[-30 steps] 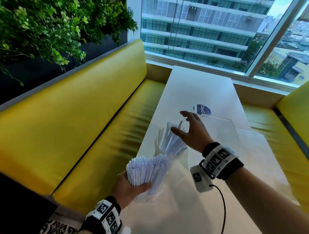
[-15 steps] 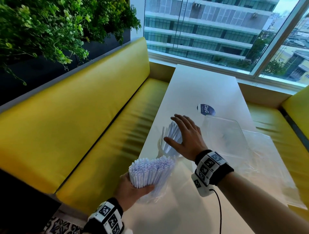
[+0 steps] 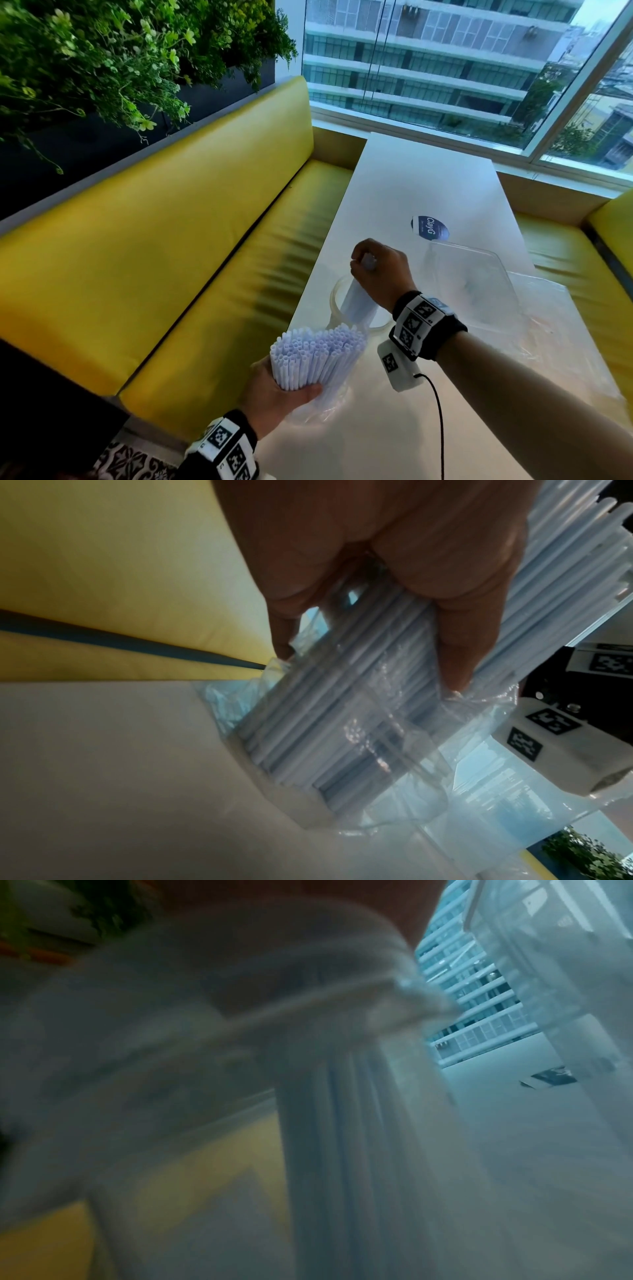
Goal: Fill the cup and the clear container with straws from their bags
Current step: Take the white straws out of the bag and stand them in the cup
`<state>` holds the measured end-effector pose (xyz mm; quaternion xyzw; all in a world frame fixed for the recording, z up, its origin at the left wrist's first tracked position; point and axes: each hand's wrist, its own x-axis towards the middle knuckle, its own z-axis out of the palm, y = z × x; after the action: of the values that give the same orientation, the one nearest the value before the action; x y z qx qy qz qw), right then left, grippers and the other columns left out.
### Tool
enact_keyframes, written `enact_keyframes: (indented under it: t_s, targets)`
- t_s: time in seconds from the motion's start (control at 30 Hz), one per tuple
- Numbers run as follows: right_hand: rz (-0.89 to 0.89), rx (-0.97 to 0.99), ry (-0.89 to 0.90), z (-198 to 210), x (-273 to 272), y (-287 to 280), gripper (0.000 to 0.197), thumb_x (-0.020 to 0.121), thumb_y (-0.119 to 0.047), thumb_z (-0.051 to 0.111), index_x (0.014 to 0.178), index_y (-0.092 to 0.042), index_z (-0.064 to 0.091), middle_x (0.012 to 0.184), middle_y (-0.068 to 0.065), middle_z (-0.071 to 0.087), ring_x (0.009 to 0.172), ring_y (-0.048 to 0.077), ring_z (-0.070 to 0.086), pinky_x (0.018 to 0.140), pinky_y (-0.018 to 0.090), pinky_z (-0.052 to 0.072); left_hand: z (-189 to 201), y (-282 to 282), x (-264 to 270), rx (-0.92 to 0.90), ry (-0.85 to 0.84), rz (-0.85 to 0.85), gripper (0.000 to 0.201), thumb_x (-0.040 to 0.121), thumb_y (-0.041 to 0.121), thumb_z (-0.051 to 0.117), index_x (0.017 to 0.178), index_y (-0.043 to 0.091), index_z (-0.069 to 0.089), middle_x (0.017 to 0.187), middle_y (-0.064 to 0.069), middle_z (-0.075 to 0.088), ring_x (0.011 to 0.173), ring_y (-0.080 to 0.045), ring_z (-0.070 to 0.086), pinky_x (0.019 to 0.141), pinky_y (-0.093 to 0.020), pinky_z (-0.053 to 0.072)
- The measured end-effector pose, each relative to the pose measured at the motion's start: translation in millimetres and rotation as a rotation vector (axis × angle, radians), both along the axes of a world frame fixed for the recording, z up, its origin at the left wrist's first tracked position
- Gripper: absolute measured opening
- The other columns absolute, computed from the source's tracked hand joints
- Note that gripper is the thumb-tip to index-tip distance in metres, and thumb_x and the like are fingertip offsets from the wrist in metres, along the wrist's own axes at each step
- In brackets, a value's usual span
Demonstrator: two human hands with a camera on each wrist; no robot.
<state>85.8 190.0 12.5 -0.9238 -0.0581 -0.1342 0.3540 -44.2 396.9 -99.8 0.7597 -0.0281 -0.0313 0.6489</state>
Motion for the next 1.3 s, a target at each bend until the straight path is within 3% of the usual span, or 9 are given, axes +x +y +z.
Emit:
enact_keyframes:
  t_s: [0.13, 0.27, 0.4, 0.47, 0.6, 0.73, 0.83, 1.13, 1.3]
  targets:
    - [0.039, -0.069, -0.038, 6, 3, -8, 0.018, 0.083, -0.005, 0.063, 0.091, -0.019, 0.073, 0.09, 0.001, 0.071, 0.082, 0.019, 0.063, 0.078, 0.024, 0.047, 3, -1, 0, 0.011, -0.014, -0.008, 0.071, 0.043, 0.067, 0.082, 0.102, 0.035, 0.061, 0.097, 0.038, 0.066, 0.092, 0.01, 0.066, 0.068, -0.006, 0.051]
    - [0.161, -0.336, 0.035, 3, -1, -14, 0.023, 0.095, -0.018, 0.055, 0.109, -0.02, 0.073, 0.112, 0.001, 0.071, 0.1, 0.022, 0.066, 0.091, 0.033, 0.05, 5, -2, 0, 0.023, -0.03, -0.013, 0.068, 0.046, 0.065, 0.08, 0.103, 0.036, 0.057, 0.095, 0.044, 0.063, 0.092, 0.016, 0.062, 0.068, -0.002, 0.049]
    - [0.172, -0.393, -0.077, 17, -13, -15, 0.038, 0.101, -0.033, 0.036, 0.121, -0.021, 0.067, 0.13, -0.001, 0.064, 0.123, 0.023, 0.053, 0.1, 0.038, 0.038, 5, -1, 0, 0.006, -0.033, -0.007, 0.071, 0.043, 0.067, 0.081, 0.102, 0.035, 0.058, 0.095, 0.042, 0.064, 0.091, 0.015, 0.063, 0.067, -0.003, 0.049]
    - [0.277, -0.266, -0.146, 32, -25, -15, 0.041, 0.093, -0.019, 0.036, 0.118, -0.02, 0.068, 0.123, -0.001, 0.065, 0.113, 0.015, 0.058, 0.096, 0.03, 0.042, 5, 0, 0, -0.006, -0.031, -0.001, 0.076, 0.041, 0.077, 0.078, 0.101, 0.035, 0.059, 0.095, 0.038, 0.066, 0.09, 0.011, 0.065, 0.067, -0.005, 0.051]
    - [0.608, -0.245, 0.082, 59, -64, -18, 0.056, 0.073, 0.002, 0.046, 0.121, -0.02, 0.065, 0.11, -0.007, 0.066, 0.079, -0.001, 0.06, 0.073, 0.006, 0.044, 3, 2, 0, -0.017, -0.025, 0.004, 0.075, 0.041, 0.073, 0.081, 0.1, 0.032, 0.062, 0.097, 0.028, 0.07, 0.09, 0.002, 0.069, 0.068, -0.011, 0.055]
    - [0.658, -0.436, 0.228, 50, -93, -24, 0.058, 0.079, -0.019, 0.073, 0.133, -0.024, 0.055, 0.118, -0.01, 0.062, 0.077, 0.001, 0.057, 0.071, 0.016, 0.051, 0, 2, 2, -0.039, -0.038, 0.019, 0.06, 0.048, 0.044, 0.09, 0.098, 0.017, 0.069, 0.092, 0.007, 0.076, 0.087, -0.012, 0.073, 0.072, -0.026, 0.06]
    - [0.59, -0.409, 0.122, 40, -100, -24, 0.046, 0.082, -0.034, 0.077, 0.124, -0.021, 0.063, 0.101, -0.012, 0.065, 0.068, -0.002, 0.053, 0.07, 0.016, 0.049, 1, 1, 3, -0.064, -0.031, 0.003, 0.058, 0.049, 0.038, 0.09, 0.098, 0.016, 0.069, 0.096, 0.002, 0.076, 0.089, -0.015, 0.073, 0.075, -0.028, 0.061]
    - [0.485, -0.091, 0.002, 29, -103, -24, 0.019, 0.075, -0.022, 0.081, 0.091, -0.017, 0.073, 0.068, -0.014, 0.064, 0.056, 0.006, 0.061, 0.064, 0.028, 0.056, -2, 1, 4, -0.049, -0.017, 0.017, 0.052, 0.047, 0.041, 0.09, 0.093, 0.03, 0.068, 0.092, 0.005, 0.075, 0.085, -0.014, 0.073, 0.069, -0.033, 0.062]
    - [0.388, 0.248, 0.161, 13, -107, -23, 0.031, 0.073, -0.03, 0.078, 0.102, -0.024, 0.071, 0.065, -0.006, 0.06, 0.052, 0.008, 0.051, 0.063, 0.024, 0.05, -1, 1, 4, -0.041, -0.009, 0.009, 0.053, 0.047, 0.044, 0.09, 0.094, 0.039, 0.065, 0.095, 0.009, 0.074, 0.087, -0.013, 0.072, 0.071, -0.034, 0.063]
